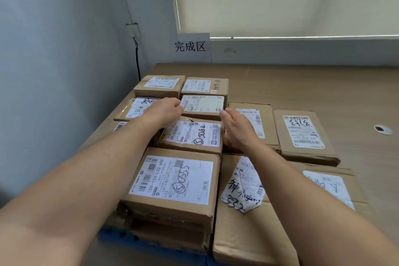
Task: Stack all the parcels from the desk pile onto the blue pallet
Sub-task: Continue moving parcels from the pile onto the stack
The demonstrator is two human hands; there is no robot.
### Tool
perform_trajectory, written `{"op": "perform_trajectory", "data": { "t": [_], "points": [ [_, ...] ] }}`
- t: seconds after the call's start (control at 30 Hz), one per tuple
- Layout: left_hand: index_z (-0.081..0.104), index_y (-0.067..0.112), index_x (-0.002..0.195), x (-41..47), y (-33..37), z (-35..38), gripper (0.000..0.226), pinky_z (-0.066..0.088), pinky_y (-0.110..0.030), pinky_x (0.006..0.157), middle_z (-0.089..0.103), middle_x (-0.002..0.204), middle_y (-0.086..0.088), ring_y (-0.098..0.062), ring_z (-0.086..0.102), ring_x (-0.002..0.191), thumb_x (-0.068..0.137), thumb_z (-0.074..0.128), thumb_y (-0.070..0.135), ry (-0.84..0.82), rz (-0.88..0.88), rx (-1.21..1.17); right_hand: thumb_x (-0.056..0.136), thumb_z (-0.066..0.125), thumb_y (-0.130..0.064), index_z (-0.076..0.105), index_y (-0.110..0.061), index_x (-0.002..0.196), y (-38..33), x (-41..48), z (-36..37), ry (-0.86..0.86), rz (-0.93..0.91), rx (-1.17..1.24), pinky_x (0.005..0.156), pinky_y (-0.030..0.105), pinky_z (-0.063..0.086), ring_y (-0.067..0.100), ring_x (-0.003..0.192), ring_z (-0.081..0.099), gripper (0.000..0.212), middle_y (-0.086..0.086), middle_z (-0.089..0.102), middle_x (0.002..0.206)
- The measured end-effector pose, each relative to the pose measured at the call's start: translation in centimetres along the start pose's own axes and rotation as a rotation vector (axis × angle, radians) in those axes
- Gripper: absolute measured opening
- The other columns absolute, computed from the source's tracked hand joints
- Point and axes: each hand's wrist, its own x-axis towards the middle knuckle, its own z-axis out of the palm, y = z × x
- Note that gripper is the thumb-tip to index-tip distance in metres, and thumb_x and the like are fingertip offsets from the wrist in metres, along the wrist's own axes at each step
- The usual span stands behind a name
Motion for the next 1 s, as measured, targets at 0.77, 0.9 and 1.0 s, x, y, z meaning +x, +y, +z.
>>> {"op": "perform_trajectory", "data": {
  "t": [0.77, 0.9, 1.0],
  "points": [
    [0.045, 0.022, 0.138, -5.2, 1.5, -0.2, 0.044, 0.029, -0.044, 0.104, 0.052, 0.137, -0.001, -0.025, 0.039, 0.128, 0.096, 0.042, 0.034, 0.294, 0.265, 0.167, 0.097, 0.044, -0.032, 0.048, -0.015, 0.133, -1.2, -5.8, -3.5, 0.248, -0.104, -0.44, 0.091, 0.034, 0.041, 0.02, 0.118, 0.049, 0.04, 0.003, 0.052, 0.13],
    [0.047, 0.023, 0.137, -7.7, 3.4, 0.8, 0.045, 0.029, -0.041, 0.104, 0.051, 0.138, 0.001, -0.022, 0.04, 0.128, 0.095, 0.042, 0.038, 0.292, 0.442, 0.14, 0.096, 0.044, -0.031, 0.049, -0.019, 0.134, -1.1, -8.9, -5.1, 0.349, -0.124, -0.554, 0.087, 0.032, 0.04, 0.018, 0.117, 0.048, 0.04, 0.0, 0.052, 0.13],
    [0.051, 0.021, 0.134, -9.7, 4.9, 1.6, 0.056, 0.031, -0.04, 0.102, 0.055, 0.134, -0.001, -0.023, 0.043, 0.126, 0.087, 0.033, 0.045, 0.291, 0.536, 0.128, 0.096, 0.045, -0.03, 0.051, -0.018, 0.132, -1.0, -11.5, -6.3, 0.397, -0.147, -0.616, 0.086, 0.032, 0.041, 0.018, 0.117, 0.048, 0.039, 0.001, 0.053, 0.127]
  ]
}}
